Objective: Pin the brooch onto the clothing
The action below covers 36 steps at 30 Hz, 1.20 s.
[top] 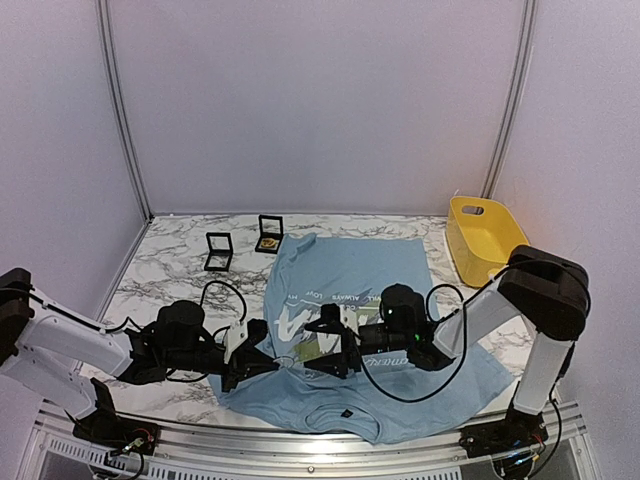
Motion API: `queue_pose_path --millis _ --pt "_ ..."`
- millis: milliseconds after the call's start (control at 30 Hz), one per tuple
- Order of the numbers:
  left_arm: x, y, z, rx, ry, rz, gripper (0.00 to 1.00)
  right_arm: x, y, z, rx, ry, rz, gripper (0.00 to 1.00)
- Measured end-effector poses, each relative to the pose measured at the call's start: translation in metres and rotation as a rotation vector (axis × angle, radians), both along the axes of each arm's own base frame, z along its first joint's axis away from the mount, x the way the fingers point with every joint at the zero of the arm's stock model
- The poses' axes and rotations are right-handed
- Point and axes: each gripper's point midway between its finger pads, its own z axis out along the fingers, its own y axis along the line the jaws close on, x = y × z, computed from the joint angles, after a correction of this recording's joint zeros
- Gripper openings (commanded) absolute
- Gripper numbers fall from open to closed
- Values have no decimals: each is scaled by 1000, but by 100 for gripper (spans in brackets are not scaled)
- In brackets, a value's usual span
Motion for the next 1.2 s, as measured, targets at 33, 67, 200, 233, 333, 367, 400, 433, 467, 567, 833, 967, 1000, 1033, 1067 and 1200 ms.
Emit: queue_pose_path --millis 33,67,200,233,333,367,400,433,467,567,833,967,1000,1033,1067,1200 --pt "0 0 0 1 -3 -1 0 0 2 8 12 -3 20 72" --pt "0 0 0 1 -7 -3 0 0 5 14 20 -4 40 66" --pt "0 0 0 4 -17 -4 0 -11 19 20 20 13 145 48" --pt "1 0 0 4 -19 -4 0 -14 20 16 11 23 165 45" --pt "1 0 0 5 -22 -6 0 -21 22 4 -18 57 207 38" --pt "1 0 0 5 -23 -6 0 -25 24 0 -27 69 221 38" --pt "1 0 0 6 -24 -7 0 -27 25 -2 -33 76 233 38" --pt "1 0 0 6 -26 -7 0 -30 27 -4 -36 80 245 37" --pt "1 0 0 6 -27 -8 0 -34 29 -5 -38 86 257 35" --pt "1 0 0 7 -30 -9 0 -41 33 -7 -37 97 275 27" --pt "0 0 0 8 -33 -13 0 -43 37 -7 -24 117 279 7" --pt "0 0 0 8 -32 -14 0 -41 39 -5 -20 116 276 6" --pt "0 0 0 8 -32 -14 0 -41 39 -5 -22 117 276 6" --pt "0 0 0 8 -32 -14 0 -41 40 -5 -23 119 276 5" --pt "0 0 -1 8 -32 -14 0 -41 39 -5 -25 121 276 5" --pt "1 1 -3 17 -30 -10 0 -38 44 -7 -45 142 275 5"
